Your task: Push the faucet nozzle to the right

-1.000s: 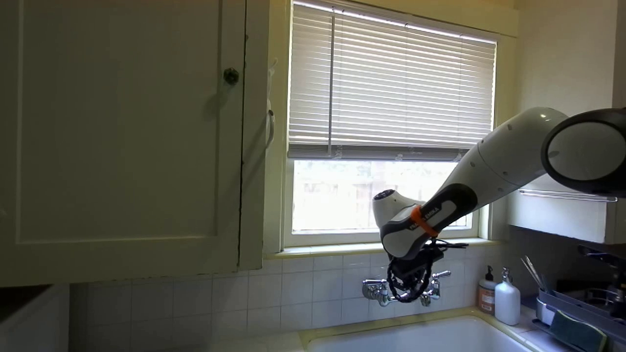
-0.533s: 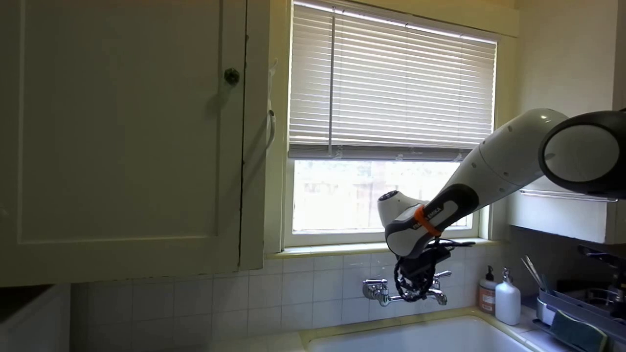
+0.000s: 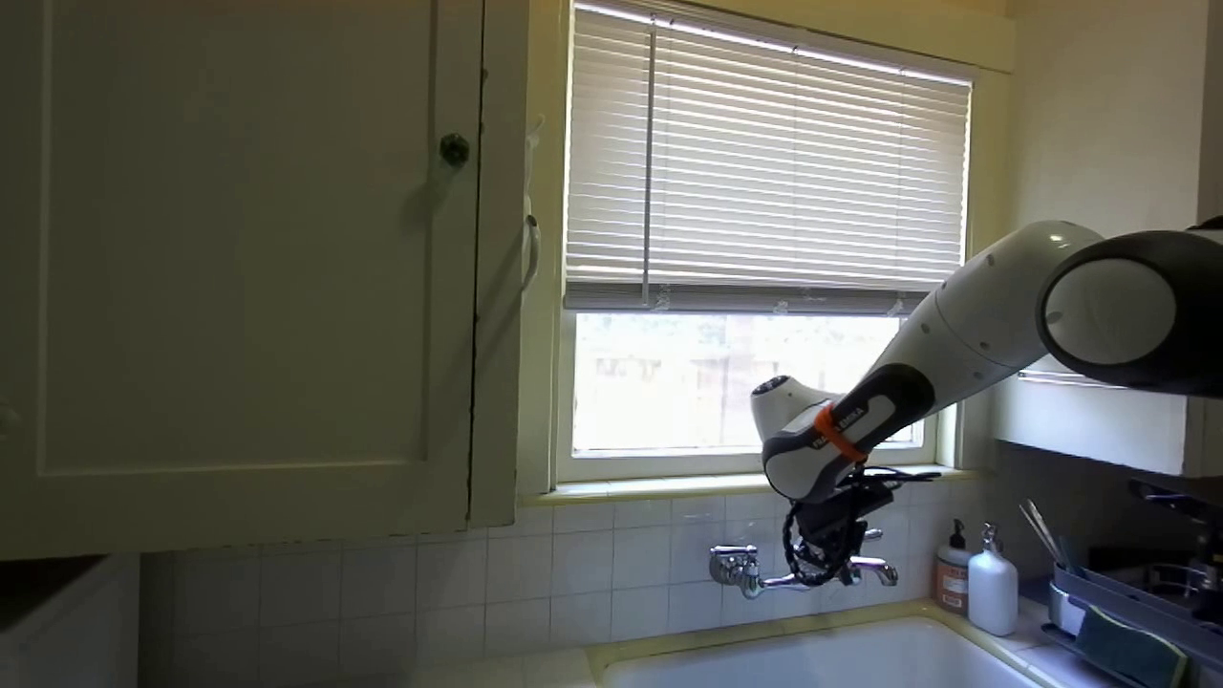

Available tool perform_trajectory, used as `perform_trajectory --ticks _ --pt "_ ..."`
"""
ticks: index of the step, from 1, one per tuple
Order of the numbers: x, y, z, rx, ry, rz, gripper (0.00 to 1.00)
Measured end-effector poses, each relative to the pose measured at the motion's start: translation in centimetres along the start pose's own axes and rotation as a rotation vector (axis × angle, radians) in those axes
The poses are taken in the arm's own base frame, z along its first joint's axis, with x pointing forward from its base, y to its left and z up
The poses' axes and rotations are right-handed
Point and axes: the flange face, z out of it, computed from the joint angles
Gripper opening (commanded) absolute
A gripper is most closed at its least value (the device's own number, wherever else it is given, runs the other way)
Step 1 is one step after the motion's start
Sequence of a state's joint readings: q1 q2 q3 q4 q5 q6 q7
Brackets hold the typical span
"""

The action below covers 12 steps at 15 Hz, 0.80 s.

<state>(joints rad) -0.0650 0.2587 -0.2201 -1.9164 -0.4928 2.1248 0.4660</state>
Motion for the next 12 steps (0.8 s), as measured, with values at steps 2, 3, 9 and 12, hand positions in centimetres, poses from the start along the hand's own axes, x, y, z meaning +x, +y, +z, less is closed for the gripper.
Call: perform_trajectory --ticks 2,3,9,12 --pt "0.1 0.1 0.1 -0.001 -0.001 0.006 0.00" --pt "0.1 0.1 0.1 -0.002 -0.001 0.007 0.00" --pt "-0.8 1.1 -0.3 0.018 -0.053 -0.143 0.00" --pt "-2.4 2.3 -1.8 0.084 -0.108 -0.280 0.00"
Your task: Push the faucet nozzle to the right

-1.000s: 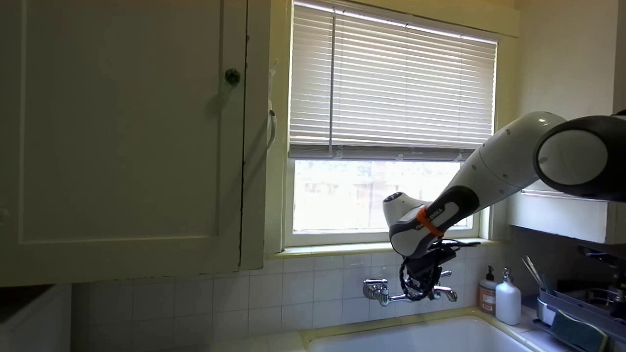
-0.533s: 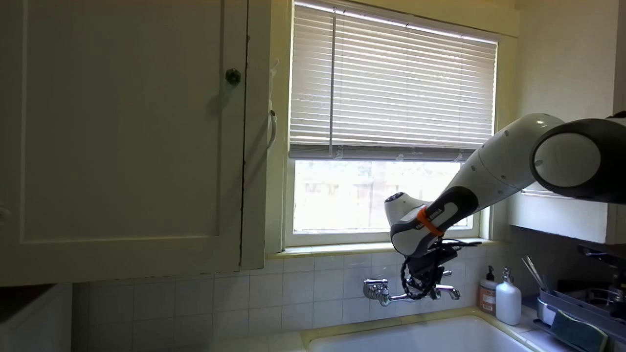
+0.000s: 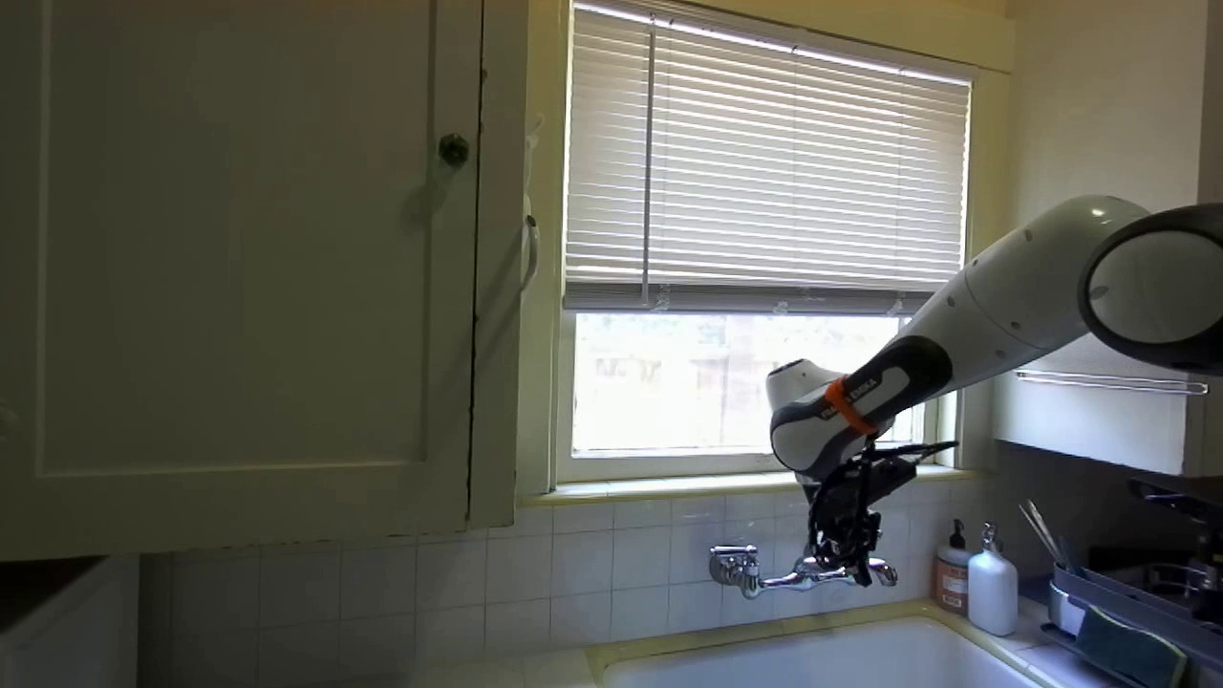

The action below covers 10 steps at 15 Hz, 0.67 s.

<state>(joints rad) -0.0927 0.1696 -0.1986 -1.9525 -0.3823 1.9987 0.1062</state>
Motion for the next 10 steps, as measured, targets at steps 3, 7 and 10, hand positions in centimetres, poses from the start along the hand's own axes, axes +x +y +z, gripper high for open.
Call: perform_trajectory --ticks 3,7,10 --pt "-2.0 -0.2 -2.3 0.097 -0.031 -0.119 0.00" --pt "-4.7 -0.7 -5.6 0.206 -0.080 -0.240 0.30" --pt "-6.3 -0.3 -8.2 0.245 -0.110 -0.249 0.53"
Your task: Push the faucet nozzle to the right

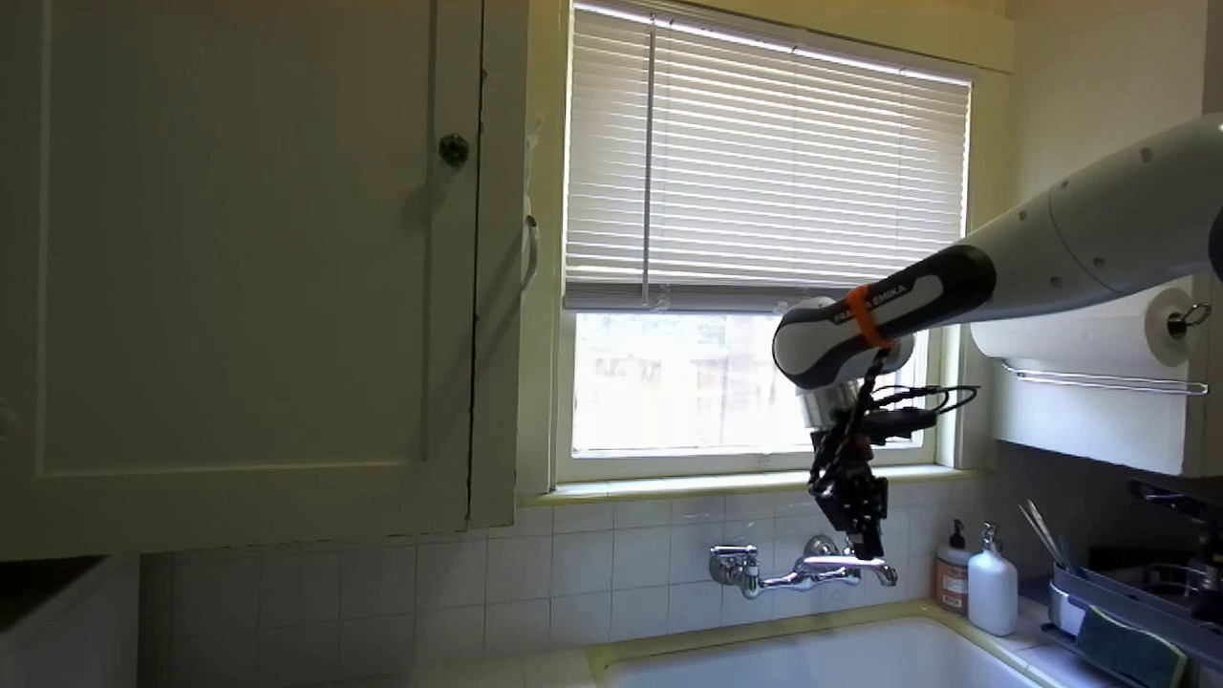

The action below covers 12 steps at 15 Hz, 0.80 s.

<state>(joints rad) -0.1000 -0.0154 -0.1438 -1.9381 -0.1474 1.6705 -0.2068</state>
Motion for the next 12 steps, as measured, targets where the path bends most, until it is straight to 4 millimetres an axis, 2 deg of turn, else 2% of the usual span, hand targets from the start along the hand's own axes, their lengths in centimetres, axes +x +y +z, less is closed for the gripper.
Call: perform_trajectory --ticks 6,8,9,10,12 --pt "-2.1 -0.1 -4.7 0.023 0.020 0.052 0.99" --pt "-2.4 -0.1 -6.0 0.022 0.047 0.080 1.00" --pt "-2.5 0.0 -6.6 0.020 0.059 0.092 0.96" --pt "-2.7 0.0 -7.1 0.021 0.071 0.100 1.00" --pt "-2.9 0.2 -7.8 0.021 0.087 0.105 1.00"
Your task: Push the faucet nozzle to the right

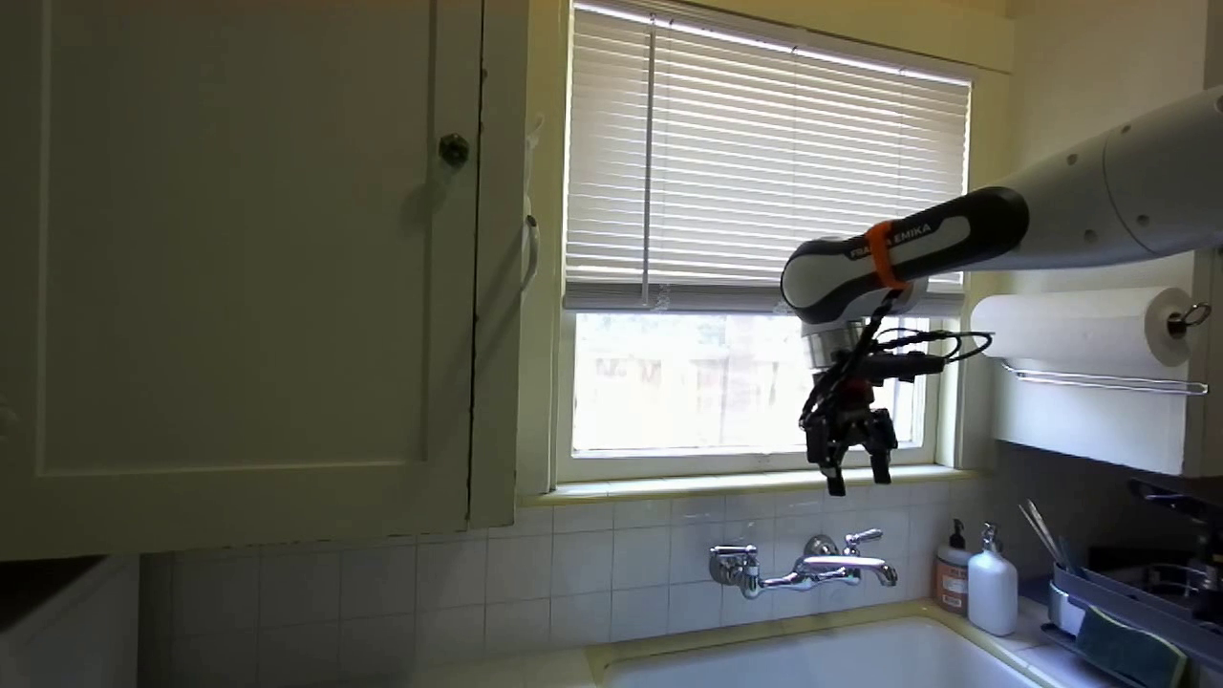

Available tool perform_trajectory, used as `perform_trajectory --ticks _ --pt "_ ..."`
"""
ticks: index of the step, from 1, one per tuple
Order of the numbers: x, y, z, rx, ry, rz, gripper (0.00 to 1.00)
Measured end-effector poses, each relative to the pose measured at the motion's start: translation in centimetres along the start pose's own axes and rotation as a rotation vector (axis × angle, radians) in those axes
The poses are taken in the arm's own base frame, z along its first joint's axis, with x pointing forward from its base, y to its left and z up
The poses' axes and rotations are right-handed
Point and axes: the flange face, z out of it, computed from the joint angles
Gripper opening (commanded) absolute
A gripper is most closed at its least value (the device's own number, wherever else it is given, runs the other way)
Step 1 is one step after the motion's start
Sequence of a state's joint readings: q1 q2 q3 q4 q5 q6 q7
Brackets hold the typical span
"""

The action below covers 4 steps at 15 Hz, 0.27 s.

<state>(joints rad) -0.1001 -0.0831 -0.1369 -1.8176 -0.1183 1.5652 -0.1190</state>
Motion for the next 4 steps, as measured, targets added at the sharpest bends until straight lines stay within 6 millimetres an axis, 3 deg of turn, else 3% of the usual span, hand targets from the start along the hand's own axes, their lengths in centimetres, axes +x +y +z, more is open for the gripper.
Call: perform_trajectory --ticks 4 --pt "-0.03 0.02 -0.09 0.001 0.002 0.001 1.00"
